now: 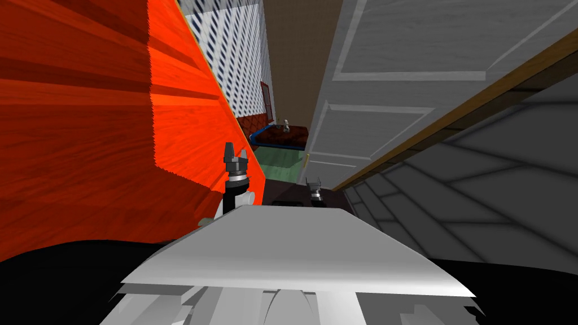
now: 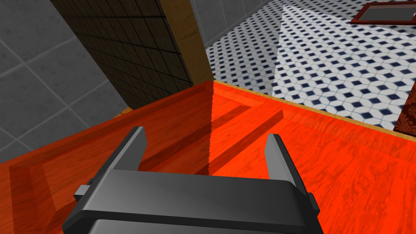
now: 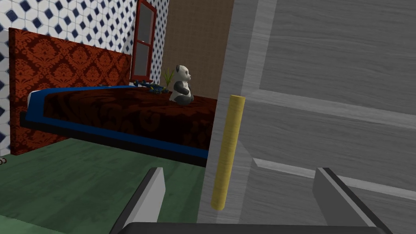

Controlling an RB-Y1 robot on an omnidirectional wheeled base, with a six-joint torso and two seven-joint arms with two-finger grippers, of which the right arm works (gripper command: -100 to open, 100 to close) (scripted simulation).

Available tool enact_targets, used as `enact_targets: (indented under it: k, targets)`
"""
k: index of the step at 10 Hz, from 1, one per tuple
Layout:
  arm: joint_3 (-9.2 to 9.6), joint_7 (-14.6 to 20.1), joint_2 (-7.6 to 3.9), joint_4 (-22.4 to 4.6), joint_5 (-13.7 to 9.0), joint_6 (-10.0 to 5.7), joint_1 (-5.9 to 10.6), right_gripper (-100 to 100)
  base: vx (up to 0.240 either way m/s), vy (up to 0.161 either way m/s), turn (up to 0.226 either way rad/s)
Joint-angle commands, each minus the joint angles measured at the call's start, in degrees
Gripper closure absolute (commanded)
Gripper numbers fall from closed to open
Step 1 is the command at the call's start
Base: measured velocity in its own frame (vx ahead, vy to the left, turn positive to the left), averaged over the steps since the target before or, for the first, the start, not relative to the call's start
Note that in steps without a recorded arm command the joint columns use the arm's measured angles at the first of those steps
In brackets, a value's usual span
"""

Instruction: Pull the door open

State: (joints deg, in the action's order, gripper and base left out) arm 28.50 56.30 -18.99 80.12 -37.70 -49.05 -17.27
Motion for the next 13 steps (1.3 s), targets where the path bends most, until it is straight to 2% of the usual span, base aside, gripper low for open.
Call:
enact_targets:
  k: [1,8,13]
  targets:
    - [0.77,1.70,-0.60,-1.65,-0.94,-0.68,0.25,-100,0.099,0.029,-0.022]
    - [4.65,9.05,-3.12,-9.25,-5.83,-3.02,1.54,-100,0.148,0.037,-0.054]
    - [6.71,12.95,-4.46,-13.30,-8.44,-4.26,2.23,-100,0.139,0.054,-0.087]
